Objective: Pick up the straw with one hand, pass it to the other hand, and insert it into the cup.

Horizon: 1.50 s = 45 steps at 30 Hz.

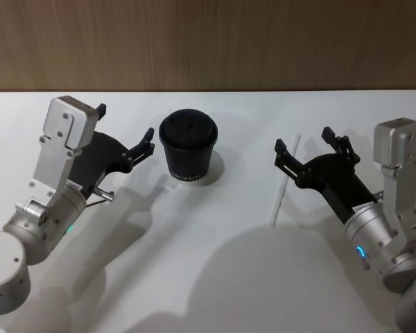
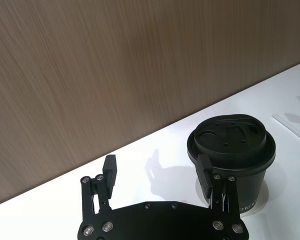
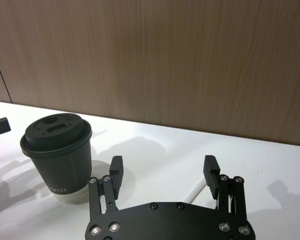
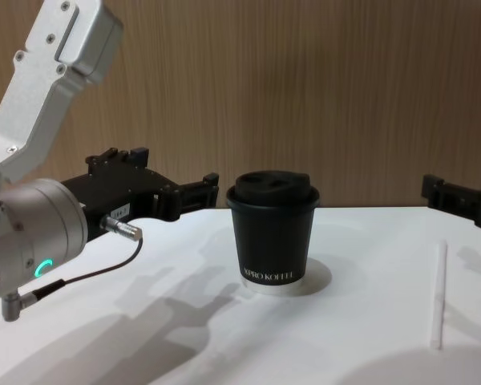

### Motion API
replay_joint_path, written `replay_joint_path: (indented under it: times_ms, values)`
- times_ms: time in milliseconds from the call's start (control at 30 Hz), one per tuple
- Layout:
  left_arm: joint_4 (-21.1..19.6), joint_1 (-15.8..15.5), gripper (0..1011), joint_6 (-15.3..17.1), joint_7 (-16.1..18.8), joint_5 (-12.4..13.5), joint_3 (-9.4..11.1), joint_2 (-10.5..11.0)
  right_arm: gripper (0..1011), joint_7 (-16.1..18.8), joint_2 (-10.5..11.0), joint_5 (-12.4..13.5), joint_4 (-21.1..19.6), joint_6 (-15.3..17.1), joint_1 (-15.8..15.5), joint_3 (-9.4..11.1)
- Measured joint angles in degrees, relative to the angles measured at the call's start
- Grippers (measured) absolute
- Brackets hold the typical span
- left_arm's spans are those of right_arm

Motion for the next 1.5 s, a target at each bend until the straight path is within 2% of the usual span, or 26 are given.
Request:
replay_joint_path:
  times_ms: [700, 900, 1167, 1367, 1500]
  values:
    - [0.0, 0.0, 1001, 0.0, 0.0, 0.0, 0.0, 0.0, 1001, 0.0, 0.0, 0.0, 0.0, 0.0, 0.0, 0.0]
    - [0.0, 0.0, 1001, 0.0, 0.0, 0.0, 0.0, 0.0, 1001, -0.3, 0.4, -1.0, -0.9, 1.4, -0.1, -0.1]
    - [0.0, 0.0, 1001, 0.0, 0.0, 0.0, 0.0, 0.0, 1001, -2.1, 1.1, -3.3, -3.7, 6.6, -0.7, -0.5]
    - [0.0, 0.0, 1002, 0.0, 0.0, 0.0, 0.0, 0.0, 1001, -4.3, 1.0, -5.0, -6.4, 13.2, -1.3, -1.0]
    - [0.0, 0.0, 1001, 0.0, 0.0, 0.0, 0.0, 0.0, 1001, -5.1, 0.7, -5.6, -7.6, 16.4, -1.5, -1.3]
